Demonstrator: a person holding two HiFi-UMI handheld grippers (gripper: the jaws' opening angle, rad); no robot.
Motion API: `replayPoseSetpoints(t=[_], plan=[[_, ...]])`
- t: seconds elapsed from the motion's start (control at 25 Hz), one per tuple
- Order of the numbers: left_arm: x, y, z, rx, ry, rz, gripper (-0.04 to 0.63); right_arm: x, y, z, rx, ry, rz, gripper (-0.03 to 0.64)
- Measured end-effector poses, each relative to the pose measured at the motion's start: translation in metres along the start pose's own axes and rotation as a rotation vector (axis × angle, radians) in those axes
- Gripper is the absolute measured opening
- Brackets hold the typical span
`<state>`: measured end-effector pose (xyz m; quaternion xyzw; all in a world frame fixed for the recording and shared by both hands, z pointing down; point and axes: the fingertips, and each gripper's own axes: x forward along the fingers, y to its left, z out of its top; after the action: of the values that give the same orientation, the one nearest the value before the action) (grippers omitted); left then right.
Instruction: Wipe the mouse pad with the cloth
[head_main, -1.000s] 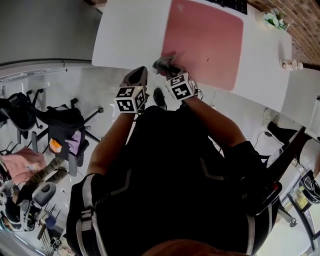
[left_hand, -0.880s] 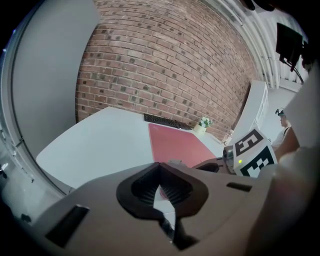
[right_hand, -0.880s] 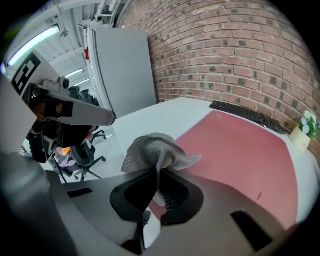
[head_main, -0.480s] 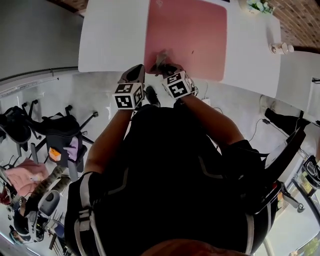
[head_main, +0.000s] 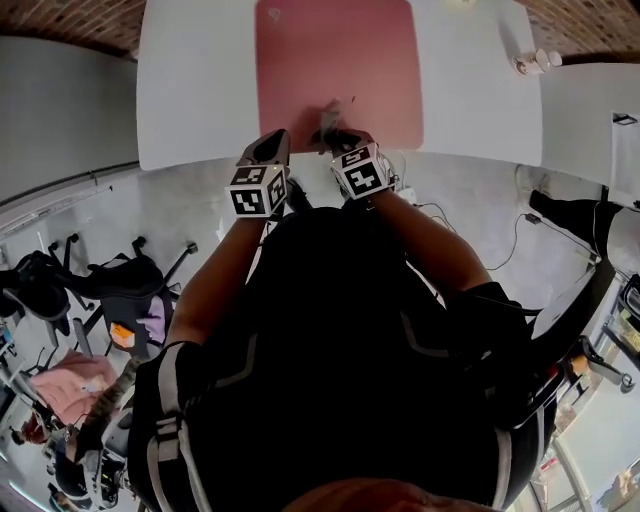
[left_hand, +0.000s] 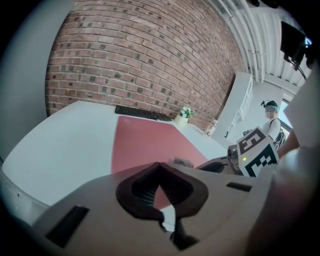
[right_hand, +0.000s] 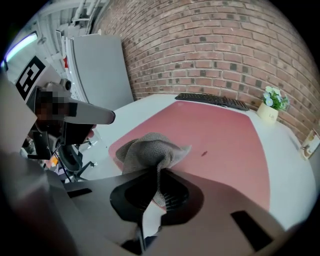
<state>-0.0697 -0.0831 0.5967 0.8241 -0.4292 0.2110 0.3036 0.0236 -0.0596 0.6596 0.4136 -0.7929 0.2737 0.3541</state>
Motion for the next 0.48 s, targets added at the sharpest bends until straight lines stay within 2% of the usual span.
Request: replayPoseSetpoints(t=[0.32, 0.48], plan=[[0.022, -0.024, 0.008, 0.059, 0.02, -0.073, 0.002, -0.022, -0.041, -0.02, 0.094, 0.001, -0.092, 0.026], [0.03, -0.04, 0.014, 0.065, 0.023, -0.109, 0.002, -0.033, -0.062, -0.033, 0.134, -0.002, -0.14, 0.026]])
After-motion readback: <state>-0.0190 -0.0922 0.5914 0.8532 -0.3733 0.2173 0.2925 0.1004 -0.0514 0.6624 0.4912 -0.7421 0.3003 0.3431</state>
